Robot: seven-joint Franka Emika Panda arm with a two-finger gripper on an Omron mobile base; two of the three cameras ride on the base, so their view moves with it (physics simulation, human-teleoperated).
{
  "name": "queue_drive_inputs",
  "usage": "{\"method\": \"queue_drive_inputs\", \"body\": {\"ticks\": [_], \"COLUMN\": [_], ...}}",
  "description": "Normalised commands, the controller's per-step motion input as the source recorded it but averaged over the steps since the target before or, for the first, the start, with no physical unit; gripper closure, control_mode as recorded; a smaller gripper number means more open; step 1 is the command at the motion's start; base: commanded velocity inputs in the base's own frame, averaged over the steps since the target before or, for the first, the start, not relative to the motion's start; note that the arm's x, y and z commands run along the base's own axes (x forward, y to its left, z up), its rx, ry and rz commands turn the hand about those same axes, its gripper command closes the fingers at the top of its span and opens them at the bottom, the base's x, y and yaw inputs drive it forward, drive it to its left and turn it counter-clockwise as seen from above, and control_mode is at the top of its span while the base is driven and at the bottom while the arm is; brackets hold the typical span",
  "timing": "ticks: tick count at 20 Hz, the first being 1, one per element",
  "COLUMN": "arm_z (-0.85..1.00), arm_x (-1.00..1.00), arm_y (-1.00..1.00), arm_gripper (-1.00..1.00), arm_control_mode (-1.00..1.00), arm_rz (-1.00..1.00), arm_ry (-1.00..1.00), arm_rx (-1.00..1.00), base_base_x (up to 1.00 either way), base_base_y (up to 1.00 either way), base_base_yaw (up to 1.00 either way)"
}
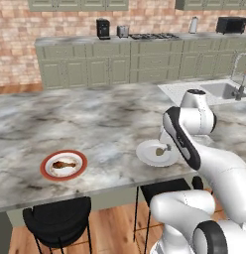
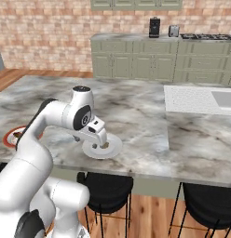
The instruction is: Transport the chicken drumstick and garlic to the fridge. Place the chicken drumstick on the rack containing meat and place the garlic on the rack containing the vegetable, ensuring meats and vegetables are on different racks.
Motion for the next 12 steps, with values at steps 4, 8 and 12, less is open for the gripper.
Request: {"method": "queue_drive_inputs", "body": {"ticks": [4,8,12], "arm_z": [-0.25,-0.23,-0.26], "arm_x": [0.30,0.38,0.46], "arm_y": [-0.01,0.00,-0.01], "arm_gripper": [-1.00,-1.00,-1.00], "arm_control_mode": [-1.00,-1.00,-1.00], "arm_rz": [0.00,0.00,0.00], "arm_ry": [0.00,0.00,0.02], "arm_rx": [0.00,0.00,0.00], "base_base_x": [0.00,0.00,0.00], "base_base_y": [0.00,0.00,0.00], "base_base_yaw": [0.00,0.00,0.00]}}
